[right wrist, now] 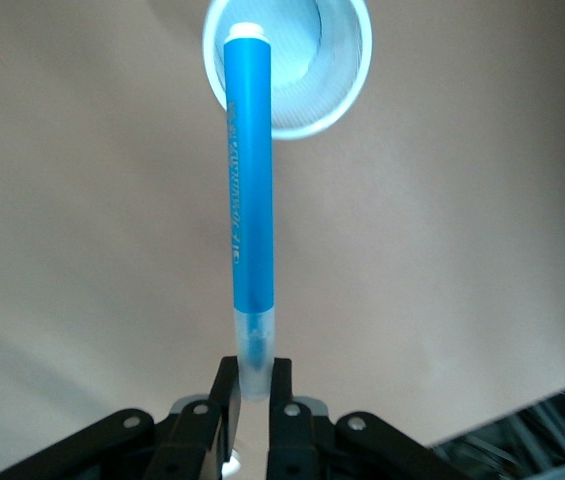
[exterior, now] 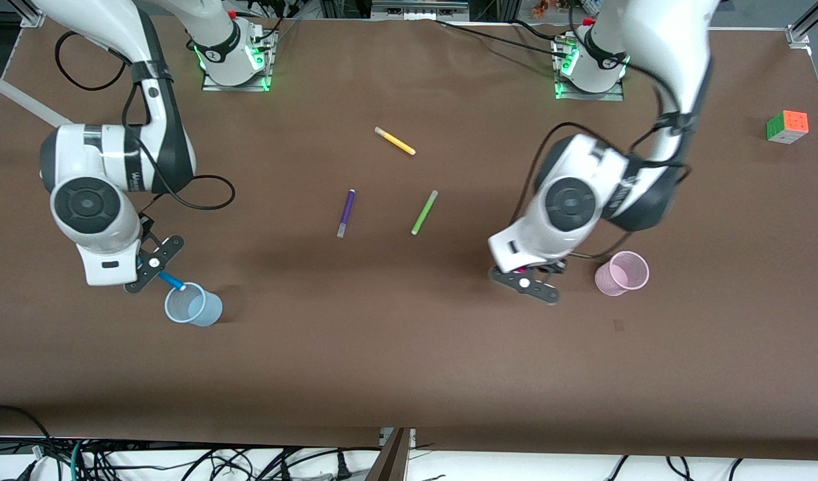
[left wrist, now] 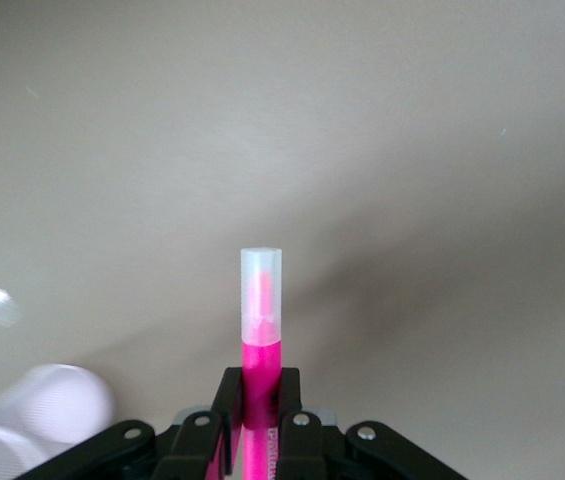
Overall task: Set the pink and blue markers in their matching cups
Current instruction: 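Lower the blue marker into the blue cup while the left gripper lowers pink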
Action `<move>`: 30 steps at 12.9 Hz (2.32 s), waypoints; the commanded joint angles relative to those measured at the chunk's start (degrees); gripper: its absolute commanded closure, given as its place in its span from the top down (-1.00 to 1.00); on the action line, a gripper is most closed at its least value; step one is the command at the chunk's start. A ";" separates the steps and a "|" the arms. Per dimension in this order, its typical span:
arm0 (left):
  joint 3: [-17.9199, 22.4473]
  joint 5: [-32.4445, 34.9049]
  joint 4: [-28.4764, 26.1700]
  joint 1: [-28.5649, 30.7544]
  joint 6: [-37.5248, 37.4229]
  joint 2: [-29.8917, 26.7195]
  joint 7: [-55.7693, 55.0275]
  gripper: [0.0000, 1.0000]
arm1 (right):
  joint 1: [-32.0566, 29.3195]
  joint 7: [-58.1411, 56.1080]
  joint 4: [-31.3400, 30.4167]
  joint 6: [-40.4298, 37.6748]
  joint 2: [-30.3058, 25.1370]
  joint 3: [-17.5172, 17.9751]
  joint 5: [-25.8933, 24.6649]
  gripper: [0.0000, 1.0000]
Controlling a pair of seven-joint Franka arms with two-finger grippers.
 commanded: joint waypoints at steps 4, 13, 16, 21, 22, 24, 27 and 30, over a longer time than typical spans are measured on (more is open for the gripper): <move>-0.96 -4.15 -1.46 12.66 0.29 -3.89 39.16 -1.00 | -0.02 -7.08 1.65 0.93 2.70 0.09 -5.83 -0.88; -0.96 -37.99 -13.67 26.91 5.84 -3.37 92.27 -1.00 | -0.37 -9.81 2.70 5.06 7.00 0.01 -12.07 -0.88; -0.96 -43.98 -17.45 29.73 5.13 -3.45 99.23 -1.00 | 0.50 -9.81 3.59 5.06 9.11 0.18 -16.97 -0.88; -0.96 -50.67 -21.06 33.51 3.82 -1.79 109.00 -1.00 | 0.85 -9.72 3.93 5.85 10.43 0.18 -18.22 -0.88; -0.96 -51.46 -20.98 34.47 3.46 -1.00 110.49 -1.00 | 0.94 -9.73 3.94 5.94 10.52 0.27 -18.83 -0.87; -0.96 -53.31 -20.80 35.00 2.68 0.06 112.35 -1.00 | 1.99 -9.64 3.94 6.38 11.40 0.27 -20.76 -0.87; -0.96 -53.05 -20.10 35.01 2.58 0.06 112.96 0.66 | 2.43 -9.55 4.02 7.16 12.45 0.27 -20.86 -0.73; -0.87 -53.23 -20.01 35.27 2.49 -0.20 114.64 1.00 | 2.44 -9.55 4.02 9.01 13.07 0.36 -21.12 -0.09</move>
